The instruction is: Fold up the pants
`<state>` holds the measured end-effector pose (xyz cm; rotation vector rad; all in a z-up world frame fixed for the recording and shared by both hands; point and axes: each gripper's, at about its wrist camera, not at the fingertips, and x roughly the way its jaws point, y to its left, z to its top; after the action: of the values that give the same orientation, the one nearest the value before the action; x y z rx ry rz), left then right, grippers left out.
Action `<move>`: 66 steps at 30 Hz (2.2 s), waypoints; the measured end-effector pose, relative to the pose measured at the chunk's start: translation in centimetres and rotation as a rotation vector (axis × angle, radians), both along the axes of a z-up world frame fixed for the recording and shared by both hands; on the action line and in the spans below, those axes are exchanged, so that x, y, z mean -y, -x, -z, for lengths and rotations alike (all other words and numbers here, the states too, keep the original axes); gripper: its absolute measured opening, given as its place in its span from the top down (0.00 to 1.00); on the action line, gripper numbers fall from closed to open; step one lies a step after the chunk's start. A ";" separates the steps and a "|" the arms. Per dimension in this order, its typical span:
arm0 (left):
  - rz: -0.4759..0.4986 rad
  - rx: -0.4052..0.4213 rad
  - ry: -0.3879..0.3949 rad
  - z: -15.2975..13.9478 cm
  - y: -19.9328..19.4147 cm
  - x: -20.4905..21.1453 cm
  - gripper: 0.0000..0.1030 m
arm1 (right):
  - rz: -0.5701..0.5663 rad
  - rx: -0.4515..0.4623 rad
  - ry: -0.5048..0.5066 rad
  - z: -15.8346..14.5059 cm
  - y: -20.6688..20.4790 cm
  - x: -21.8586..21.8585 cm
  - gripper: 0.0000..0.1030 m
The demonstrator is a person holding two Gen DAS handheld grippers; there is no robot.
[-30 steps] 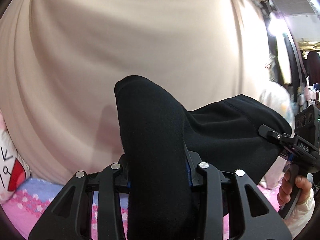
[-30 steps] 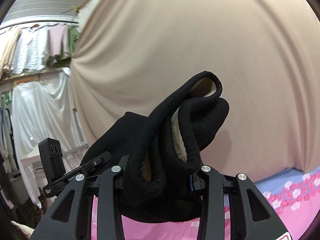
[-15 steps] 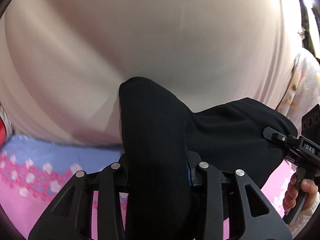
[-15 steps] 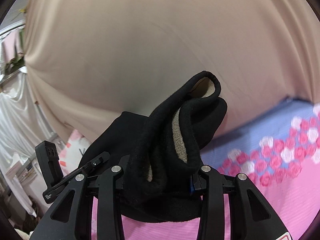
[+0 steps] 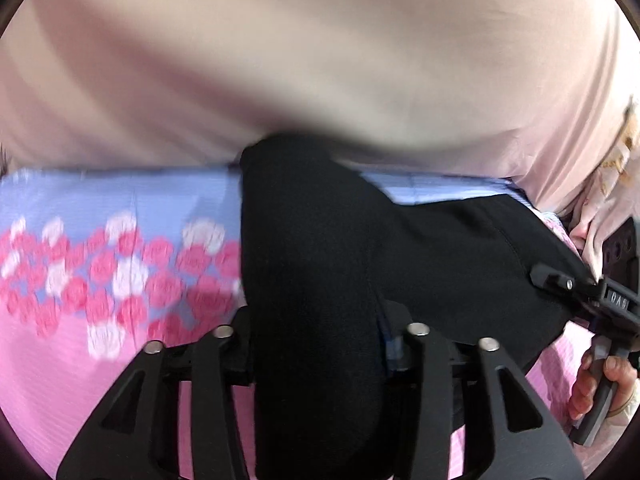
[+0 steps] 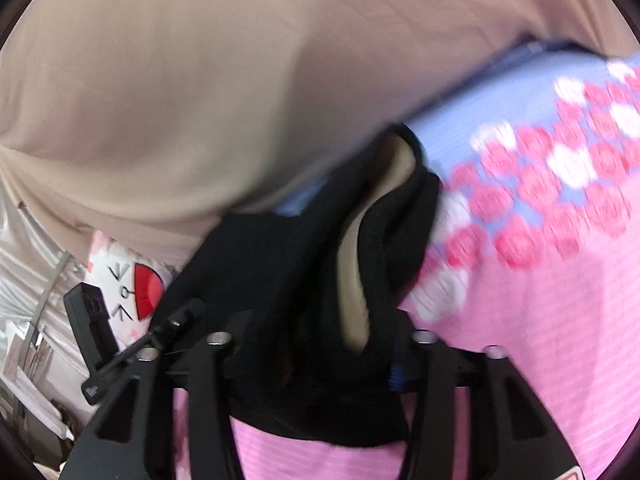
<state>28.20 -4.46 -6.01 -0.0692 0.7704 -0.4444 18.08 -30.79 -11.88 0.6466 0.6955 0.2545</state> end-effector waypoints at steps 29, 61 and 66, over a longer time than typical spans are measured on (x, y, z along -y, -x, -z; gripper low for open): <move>-0.174 0.004 -0.213 -2.2 -6.6 2.3 0.15 | 0.039 0.089 0.203 -5.0 -2.0 -2.8 0.89; -0.009 -0.160 -0.357 4.2 5.8 -1.0 0.08 | 0.036 -0.089 0.421 0.7 6.8 -3.9 0.39; -0.016 -0.141 -0.269 4.1 3.6 -1.0 0.35 | -0.012 -0.072 0.427 0.3 3.9 -4.7 0.73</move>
<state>24.55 -3.48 -10.11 0.1461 0.9614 -0.3198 14.23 -26.07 -12.22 0.2443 0.7939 0.0880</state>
